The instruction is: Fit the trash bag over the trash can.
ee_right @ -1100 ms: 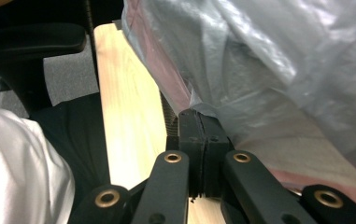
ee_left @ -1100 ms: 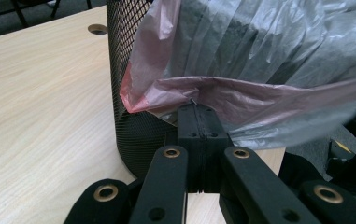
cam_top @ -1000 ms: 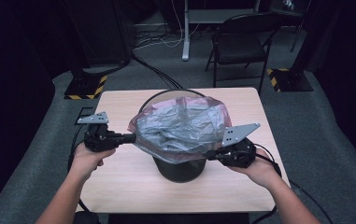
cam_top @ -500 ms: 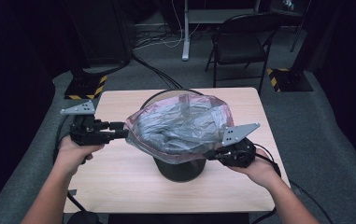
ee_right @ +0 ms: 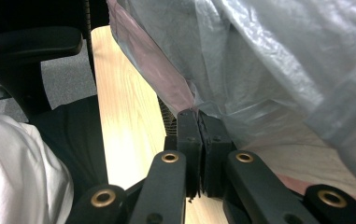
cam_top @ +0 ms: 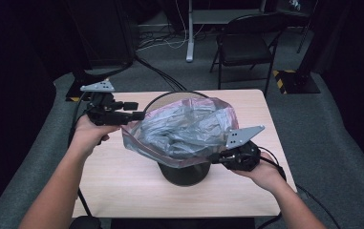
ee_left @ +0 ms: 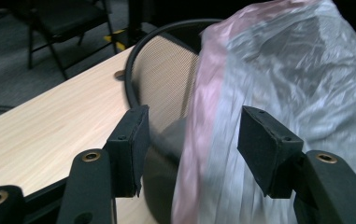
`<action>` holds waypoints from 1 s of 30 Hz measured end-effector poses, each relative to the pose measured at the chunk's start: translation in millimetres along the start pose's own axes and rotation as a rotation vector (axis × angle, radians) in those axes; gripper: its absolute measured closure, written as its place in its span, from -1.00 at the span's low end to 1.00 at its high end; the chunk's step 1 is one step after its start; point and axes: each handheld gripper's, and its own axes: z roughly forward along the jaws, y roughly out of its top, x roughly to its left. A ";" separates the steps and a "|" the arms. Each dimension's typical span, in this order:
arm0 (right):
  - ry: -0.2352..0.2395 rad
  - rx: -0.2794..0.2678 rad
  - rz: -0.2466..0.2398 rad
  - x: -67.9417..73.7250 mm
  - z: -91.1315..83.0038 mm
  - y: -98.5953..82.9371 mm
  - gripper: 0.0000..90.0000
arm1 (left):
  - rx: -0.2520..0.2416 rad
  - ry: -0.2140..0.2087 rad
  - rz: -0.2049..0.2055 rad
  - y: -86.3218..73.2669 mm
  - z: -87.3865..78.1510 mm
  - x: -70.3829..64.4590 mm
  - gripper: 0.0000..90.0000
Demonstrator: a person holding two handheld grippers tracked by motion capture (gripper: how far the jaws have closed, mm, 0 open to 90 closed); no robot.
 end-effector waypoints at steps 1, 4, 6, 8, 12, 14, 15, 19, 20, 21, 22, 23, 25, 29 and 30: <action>0.000 0.000 0.002 -0.1 0.2 0.0 0.95 | 0.006 -0.020 -0.001 3.9 6.4 0.2 -0.04; 0.004 -0.002 -0.002 -1.4 0.6 0.3 0.94 | 0.025 -0.046 -0.008 10.2 18.7 2.5 -0.06; 0.008 -0.005 0.002 -1.6 1.3 0.7 0.94 | 0.028 -0.044 -0.012 12.5 24.8 3.8 -0.08; 0.009 -0.005 0.001 -1.8 1.9 1.1 0.94 | 0.041 -0.044 -0.016 14.5 29.6 4.9 -0.11; 0.009 -0.004 0.003 -1.6 1.5 1.0 0.93 | 0.058 -0.048 -0.019 15.3 34.2 6.7 -0.13; 0.009 -0.006 0.000 -1.7 1.3 0.7 0.93 | 0.069 -0.055 -0.024 15.1 35.6 7.7 -0.10; 0.008 -0.006 0.001 -1.7 1.3 0.7 0.92 | 0.078 -0.055 -0.020 14.9 36.6 7.5 -0.09; 0.008 -0.007 0.003 -1.5 1.4 0.4 0.92 | 0.087 -0.078 -0.020 15.1 38.1 5.6 0.12; 0.008 -0.008 0.005 -1.5 1.5 0.4 0.91 | 0.092 -0.078 -0.013 15.3 38.2 5.3 0.22; 0.007 -0.007 0.009 -1.3 1.5 0.4 0.91 | 0.101 -0.077 -0.006 15.3 38.6 4.5 0.36; 0.006 -0.009 0.007 -1.5 1.6 0.4 0.90 | 0.110 -0.063 0.005 15.5 39.0 3.8 0.44; 0.005 -0.009 0.009 -1.4 1.6 0.4 0.90 | 0.122 -0.041 0.018 15.5 38.8 2.9 0.59; 0.004 -0.008 0.011 -1.3 1.6 0.3 0.90 | 0.132 0.005 0.046 15.6 37.5 2.4 0.83; 0.004 -0.008 0.003 -1.3 1.8 0.1 0.91 | 0.099 0.090 0.053 17.1 30.3 6.9 0.99; 0.005 -0.008 0.005 -0.9 1.8 -0.2 0.91 | 0.097 0.103 0.045 17.2 29.0 9.5 0.99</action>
